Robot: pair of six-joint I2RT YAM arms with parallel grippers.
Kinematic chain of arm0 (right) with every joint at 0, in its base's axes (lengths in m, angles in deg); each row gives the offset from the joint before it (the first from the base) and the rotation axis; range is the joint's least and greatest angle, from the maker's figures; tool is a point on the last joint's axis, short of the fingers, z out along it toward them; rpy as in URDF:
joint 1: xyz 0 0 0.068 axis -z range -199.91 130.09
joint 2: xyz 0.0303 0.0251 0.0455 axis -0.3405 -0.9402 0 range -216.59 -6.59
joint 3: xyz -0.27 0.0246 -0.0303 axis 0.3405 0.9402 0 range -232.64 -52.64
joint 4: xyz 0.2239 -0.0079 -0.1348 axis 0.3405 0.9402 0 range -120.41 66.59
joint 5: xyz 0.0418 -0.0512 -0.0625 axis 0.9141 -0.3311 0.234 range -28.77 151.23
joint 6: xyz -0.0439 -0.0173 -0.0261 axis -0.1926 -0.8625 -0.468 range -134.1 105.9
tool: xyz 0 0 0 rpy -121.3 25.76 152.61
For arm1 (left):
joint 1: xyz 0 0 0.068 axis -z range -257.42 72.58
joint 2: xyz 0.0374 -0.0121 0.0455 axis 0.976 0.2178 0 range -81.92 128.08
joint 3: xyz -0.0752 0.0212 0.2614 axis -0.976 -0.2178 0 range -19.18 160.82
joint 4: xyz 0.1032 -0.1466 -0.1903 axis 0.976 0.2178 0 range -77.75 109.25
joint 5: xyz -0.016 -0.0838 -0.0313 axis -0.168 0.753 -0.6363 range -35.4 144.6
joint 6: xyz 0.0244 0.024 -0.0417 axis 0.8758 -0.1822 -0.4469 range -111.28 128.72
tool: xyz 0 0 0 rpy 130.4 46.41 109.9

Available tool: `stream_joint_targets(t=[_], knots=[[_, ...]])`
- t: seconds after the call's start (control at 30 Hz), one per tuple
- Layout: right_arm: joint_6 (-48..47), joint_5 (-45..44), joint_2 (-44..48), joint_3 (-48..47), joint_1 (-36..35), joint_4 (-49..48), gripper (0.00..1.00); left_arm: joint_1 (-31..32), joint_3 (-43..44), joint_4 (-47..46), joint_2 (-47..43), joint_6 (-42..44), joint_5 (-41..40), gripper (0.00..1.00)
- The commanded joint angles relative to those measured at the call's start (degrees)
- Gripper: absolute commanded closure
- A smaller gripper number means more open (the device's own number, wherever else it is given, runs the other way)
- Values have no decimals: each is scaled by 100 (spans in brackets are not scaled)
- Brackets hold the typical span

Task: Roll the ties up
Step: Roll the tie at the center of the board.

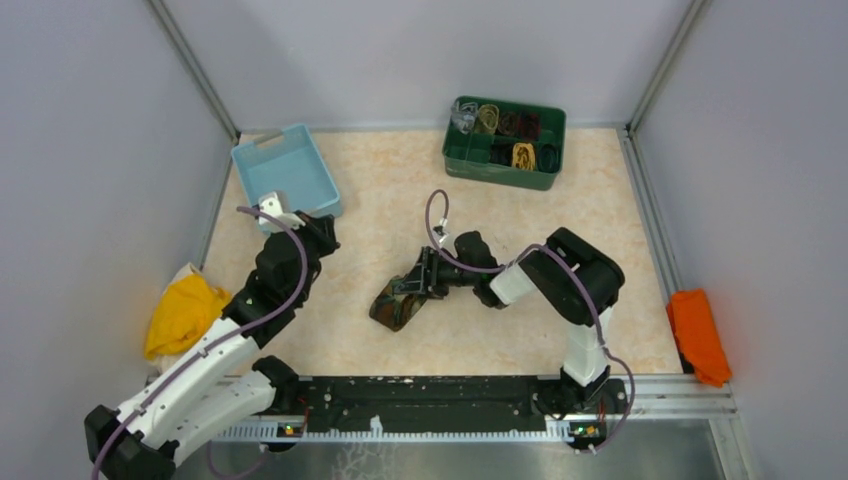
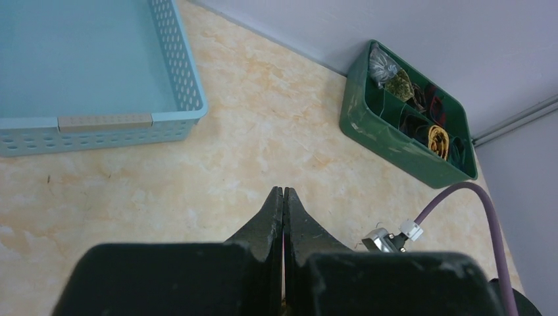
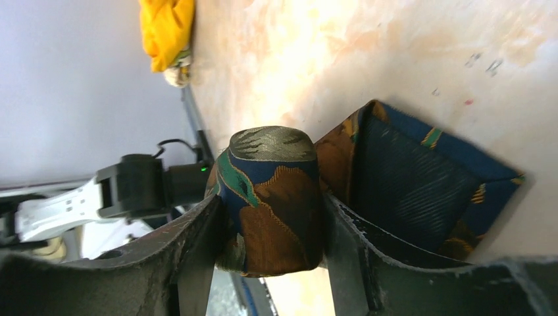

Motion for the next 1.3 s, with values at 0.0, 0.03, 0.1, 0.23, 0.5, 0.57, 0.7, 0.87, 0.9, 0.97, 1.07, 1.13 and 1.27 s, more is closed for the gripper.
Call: stream_joint_targets(t=[0.0, 0.03, 0.1, 0.23, 0.5, 0.57, 0.7, 0.87, 0.9, 0.97, 1.07, 1.13, 1.27], knots=[[-1249, -561, 516, -413, 32, 1940, 43, 1, -70, -259, 145, 129, 81, 100], [-1371, -666, 600, -451, 33, 2158, 43, -3, -81, -271, 188, 129, 92, 100], [-1566, -870, 793, -499, 35, 2518, 43, 1, -79, -280, 252, 129, 118, 100], [-1902, -1178, 1215, -603, 33, 3183, 43, -4, -96, -351, 395, 172, 148, 100], [-2685, -2006, 1578, -949, -27, 4604, 44, -4, -29, -702, 937, 304, 359, 100], [-2814, -2181, 1546, -1024, -29, 4832, 46, -3, 31, -792, 1106, 331, 535, 100], [-3075, -2250, 1480, -1152, -29, 5023, 48, 1, 220, -884, 1415, 293, 1231, 100], [-3283, -2267, 1631, -1393, -33, 5203, 49, 23, 433, -719, 1652, 133, 2286, 100], [-3326, -2287, 1657, -1442, -36, 5283, 49, 34, 538, -592, 1686, 149, 2424, 100], [-3406, -2291, 1708, -1520, -33, 5361, 49, 149, 820, -195, 1727, 241, 2548, 100], [-3547, -2320, 1709, -1665, -35, 5457, 49, 527, 1226, 641, 1731, 345, 2388, 100], [-3620, -2345, 1712, -1764, -36, 5578, 50, 659, 1337, 1039, 1648, 256, 2478, 100], [-3678, -2914, 2038, -1809, -30, 5759, 50, 1078, 1223, 1460, 1429, 68, 2614, 100]])
